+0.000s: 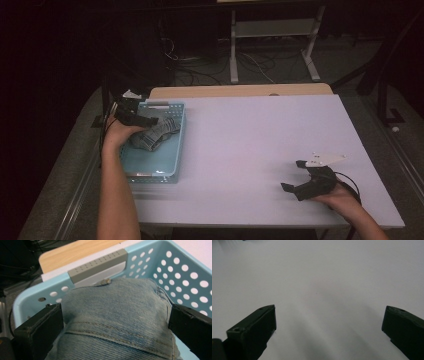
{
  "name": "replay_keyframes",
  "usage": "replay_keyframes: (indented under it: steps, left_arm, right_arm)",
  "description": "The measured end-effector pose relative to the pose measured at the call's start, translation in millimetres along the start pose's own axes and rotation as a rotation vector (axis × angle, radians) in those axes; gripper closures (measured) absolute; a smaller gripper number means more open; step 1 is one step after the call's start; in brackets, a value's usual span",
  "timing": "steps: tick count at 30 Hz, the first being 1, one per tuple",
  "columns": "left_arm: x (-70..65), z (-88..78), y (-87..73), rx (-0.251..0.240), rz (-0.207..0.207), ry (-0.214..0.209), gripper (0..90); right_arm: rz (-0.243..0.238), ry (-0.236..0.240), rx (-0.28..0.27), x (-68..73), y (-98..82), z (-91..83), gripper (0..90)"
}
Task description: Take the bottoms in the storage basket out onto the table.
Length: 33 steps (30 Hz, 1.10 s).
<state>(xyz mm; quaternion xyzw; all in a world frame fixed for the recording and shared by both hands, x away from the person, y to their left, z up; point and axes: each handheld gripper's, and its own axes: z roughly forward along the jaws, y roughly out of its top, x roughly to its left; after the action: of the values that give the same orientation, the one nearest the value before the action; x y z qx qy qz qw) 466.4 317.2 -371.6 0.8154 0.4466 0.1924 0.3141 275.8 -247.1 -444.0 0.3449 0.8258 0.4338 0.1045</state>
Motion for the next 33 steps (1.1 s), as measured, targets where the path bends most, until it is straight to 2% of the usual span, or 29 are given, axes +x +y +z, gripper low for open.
replay_keyframes:
  steps: [3, 10, 24, 31, 33]
  left_arm:
    - [-0.5, 2.3, -1.1, 0.015, -0.003, -0.019, 0.0]
    - [-2.4, 4.6, -2.6, 0.033, 0.011, -0.024, 0.0]
    - [-10.2, 22.8, -4.5, 0.122, 0.077, 0.053, 0.0]
    - [-13.2, 30.5, -5.4, 0.153, 0.097, 0.082, 0.0]
    - [-13.6, 32.5, -5.5, 0.166, 0.091, 0.085, 0.0]
  right_arm:
    - [-0.001, 0.001, -0.001, -0.2, 0.0, -0.1, 0.0]
    - [-0.001, 0.002, 0.002, 0.0, 0.0, 0.0, 0.0]
    - [-0.004, 0.004, 0.006, 0.4, -0.2, 0.2, 0.0]
    - [-0.003, 0.004, 0.010, 0.7, -0.3, 1.1, 0.0]
    - [-0.005, 0.005, 0.011, 0.8, -0.2, 1.3, 0.0]
